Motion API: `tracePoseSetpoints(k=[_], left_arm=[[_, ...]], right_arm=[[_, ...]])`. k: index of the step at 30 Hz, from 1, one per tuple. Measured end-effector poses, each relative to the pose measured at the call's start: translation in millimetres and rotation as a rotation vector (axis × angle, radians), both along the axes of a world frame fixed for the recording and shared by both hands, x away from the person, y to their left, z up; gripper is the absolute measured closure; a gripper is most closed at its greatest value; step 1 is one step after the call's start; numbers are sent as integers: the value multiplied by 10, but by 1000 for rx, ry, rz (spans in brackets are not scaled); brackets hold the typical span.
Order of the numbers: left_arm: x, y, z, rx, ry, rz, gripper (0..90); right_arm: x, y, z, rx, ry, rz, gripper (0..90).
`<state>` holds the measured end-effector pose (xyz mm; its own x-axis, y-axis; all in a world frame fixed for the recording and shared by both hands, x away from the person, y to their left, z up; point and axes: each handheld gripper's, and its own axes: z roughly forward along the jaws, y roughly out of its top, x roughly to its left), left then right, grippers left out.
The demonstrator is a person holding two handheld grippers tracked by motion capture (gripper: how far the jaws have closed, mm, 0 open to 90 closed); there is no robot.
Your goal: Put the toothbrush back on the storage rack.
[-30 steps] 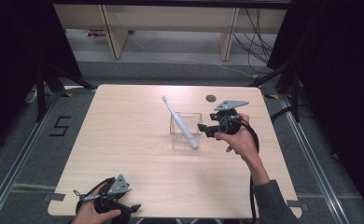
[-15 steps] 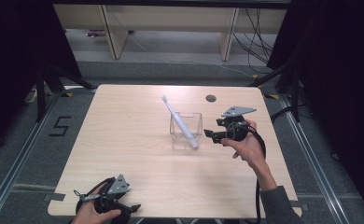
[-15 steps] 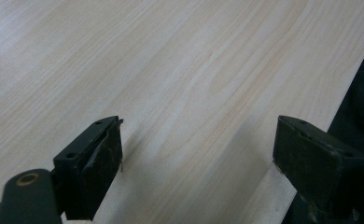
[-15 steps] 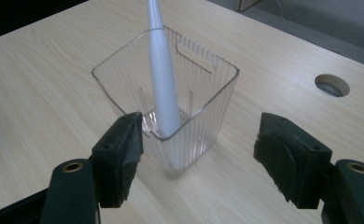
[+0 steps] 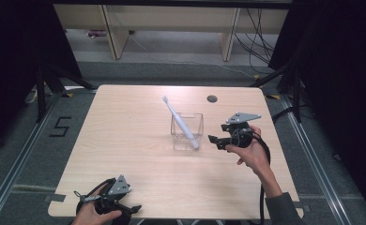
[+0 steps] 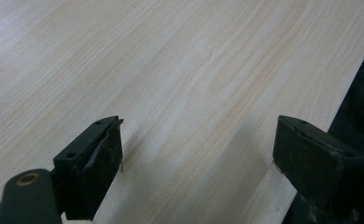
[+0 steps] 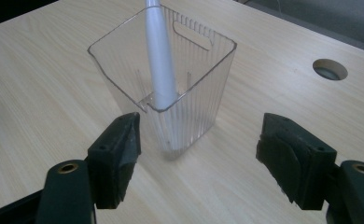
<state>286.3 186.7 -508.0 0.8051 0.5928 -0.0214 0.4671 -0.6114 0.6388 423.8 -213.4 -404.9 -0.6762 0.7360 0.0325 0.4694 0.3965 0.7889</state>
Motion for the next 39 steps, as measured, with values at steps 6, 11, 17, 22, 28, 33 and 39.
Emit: tracePoseSetpoints(k=[6, 11, 17, 22, 28, 33, 39], left_arm=[[-1, 2, 0, -1, -2, 2, 152], [1, 2, 0, 3, -1, -1, 151], [0, 2, 1, 0, -3, 1, 151], [0, 2, 2, 0, -3, 2, 151], [1, 2, 0, 0, -3, 3, 151], [2, 3, 0, 1, -3, 2, 151], [3, 5, 0, 4, -1, -2, 151]], right_arm=[[-58, -21, -60, 6, 4, -1, 290], [-125, -39, -121, 10, -3, -15, 291], [-197, -74, -152, 12, 1, -12, 290], [-265, -64, -199, 8, 2, -6, 289], [-329, -64, -256, 9, 1, 3, 288], [-394, -73, -307, 14, 10, 0, 287], [-467, -106, -369, 20, 27, -8, 285]])
